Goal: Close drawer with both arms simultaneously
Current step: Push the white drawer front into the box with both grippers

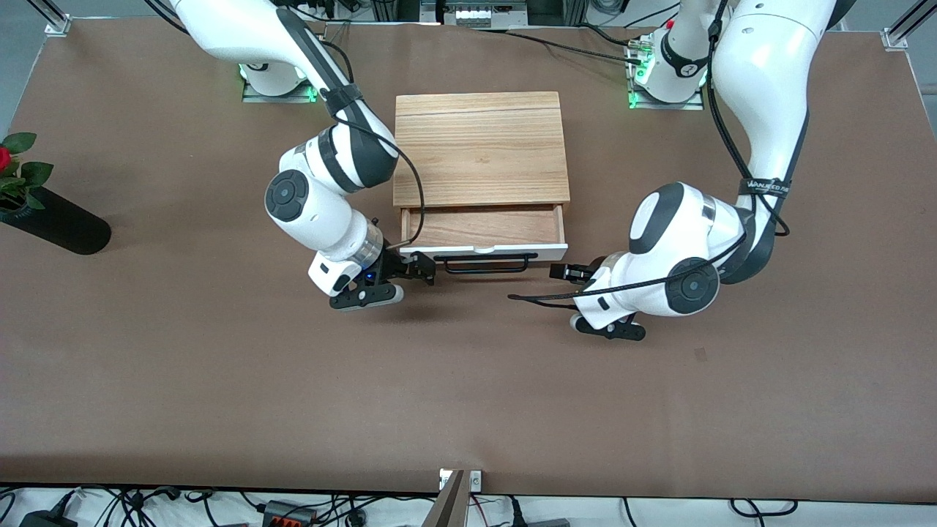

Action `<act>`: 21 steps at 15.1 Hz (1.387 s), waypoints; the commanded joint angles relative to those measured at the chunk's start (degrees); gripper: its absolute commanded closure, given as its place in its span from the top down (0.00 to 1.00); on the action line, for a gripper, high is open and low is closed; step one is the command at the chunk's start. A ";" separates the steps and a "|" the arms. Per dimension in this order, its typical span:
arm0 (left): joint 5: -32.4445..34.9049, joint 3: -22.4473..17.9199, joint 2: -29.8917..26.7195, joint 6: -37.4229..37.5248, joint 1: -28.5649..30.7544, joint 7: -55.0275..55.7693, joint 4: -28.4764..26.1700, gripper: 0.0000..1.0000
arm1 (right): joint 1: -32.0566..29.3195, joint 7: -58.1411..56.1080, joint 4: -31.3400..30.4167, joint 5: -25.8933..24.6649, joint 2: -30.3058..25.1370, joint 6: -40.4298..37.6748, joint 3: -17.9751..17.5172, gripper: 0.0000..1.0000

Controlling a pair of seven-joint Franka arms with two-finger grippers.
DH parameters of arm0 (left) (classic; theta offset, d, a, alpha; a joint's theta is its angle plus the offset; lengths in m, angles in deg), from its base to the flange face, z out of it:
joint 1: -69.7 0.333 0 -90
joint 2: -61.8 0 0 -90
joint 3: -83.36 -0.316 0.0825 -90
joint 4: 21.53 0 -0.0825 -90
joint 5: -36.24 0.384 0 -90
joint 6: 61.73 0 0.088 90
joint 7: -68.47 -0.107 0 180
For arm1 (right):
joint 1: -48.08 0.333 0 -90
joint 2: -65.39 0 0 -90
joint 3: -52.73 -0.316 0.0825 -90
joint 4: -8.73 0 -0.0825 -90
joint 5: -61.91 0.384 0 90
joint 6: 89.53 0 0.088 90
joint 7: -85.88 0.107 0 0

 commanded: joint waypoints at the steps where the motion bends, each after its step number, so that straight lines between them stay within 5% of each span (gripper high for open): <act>1: 1.05 -0.05 0.43 0.93 -0.43 -0.32 1.22 1.00 | 0.94 -0.63 0.74 0.79 0.60 -0.05 0.24 1.00; 21: 0.35 0.13 0.78 6.21 -2.63 -0.32 -0.71 1.00 | 1.56 -1.07 -0.40 0.53 0.43 -4.62 0.24 1.00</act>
